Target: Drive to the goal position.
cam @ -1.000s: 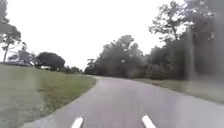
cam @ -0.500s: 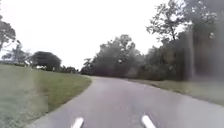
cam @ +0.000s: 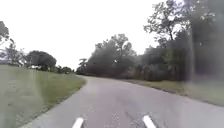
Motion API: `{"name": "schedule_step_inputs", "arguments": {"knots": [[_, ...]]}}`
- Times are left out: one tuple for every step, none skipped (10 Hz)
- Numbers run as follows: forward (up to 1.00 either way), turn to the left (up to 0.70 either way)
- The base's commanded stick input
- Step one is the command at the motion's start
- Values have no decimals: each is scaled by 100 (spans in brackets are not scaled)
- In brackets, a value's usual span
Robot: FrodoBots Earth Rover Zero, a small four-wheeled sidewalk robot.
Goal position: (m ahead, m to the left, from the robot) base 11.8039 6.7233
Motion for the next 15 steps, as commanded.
{"name": "schedule_step_inputs", "arguments": {"knots": [[69,3],[69,3],[69,3],[69,3],[69,3],[69,3],[69,3],[69,3],[69,3],[69,3],[69,3],[69,3],[69,5],[69,17],[69,34]]}}
